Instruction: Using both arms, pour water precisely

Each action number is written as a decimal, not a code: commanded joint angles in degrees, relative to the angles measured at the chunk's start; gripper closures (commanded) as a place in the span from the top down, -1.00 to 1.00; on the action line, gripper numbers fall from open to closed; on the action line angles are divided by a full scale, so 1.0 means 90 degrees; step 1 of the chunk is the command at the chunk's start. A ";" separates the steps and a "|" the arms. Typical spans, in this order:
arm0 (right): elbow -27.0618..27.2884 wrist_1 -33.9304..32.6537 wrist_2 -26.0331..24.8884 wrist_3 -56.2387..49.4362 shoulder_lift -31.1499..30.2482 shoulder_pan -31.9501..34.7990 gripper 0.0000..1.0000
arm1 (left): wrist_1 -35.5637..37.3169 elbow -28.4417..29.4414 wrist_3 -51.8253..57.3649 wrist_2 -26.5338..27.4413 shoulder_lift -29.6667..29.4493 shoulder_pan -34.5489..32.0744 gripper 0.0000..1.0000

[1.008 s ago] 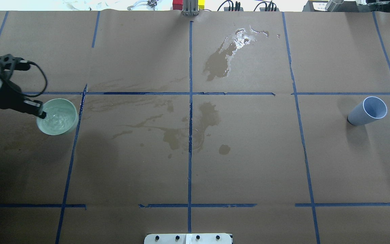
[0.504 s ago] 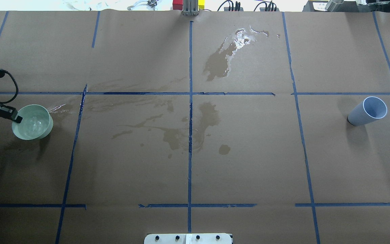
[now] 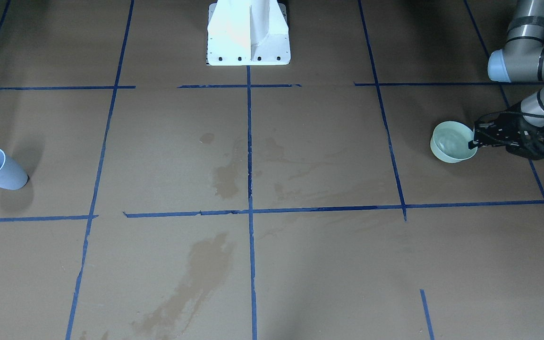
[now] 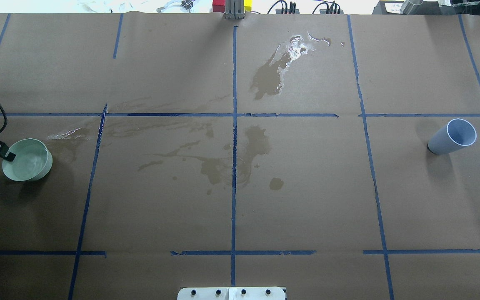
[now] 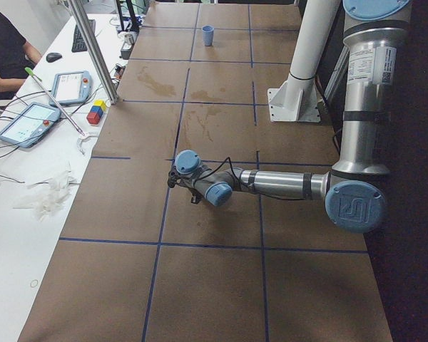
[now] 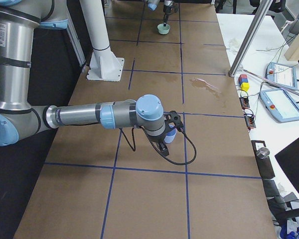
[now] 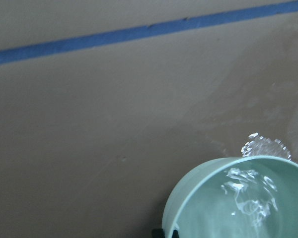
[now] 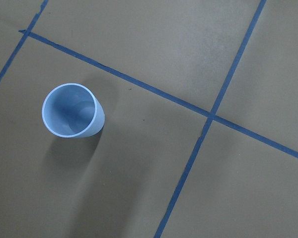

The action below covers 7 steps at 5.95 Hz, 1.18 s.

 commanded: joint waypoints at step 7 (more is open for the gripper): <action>-0.0027 -0.0019 0.0007 0.0036 0.0000 0.0000 1.00 | -0.0043 0.0050 0.0022 0.0006 0.0055 -0.1700 1.00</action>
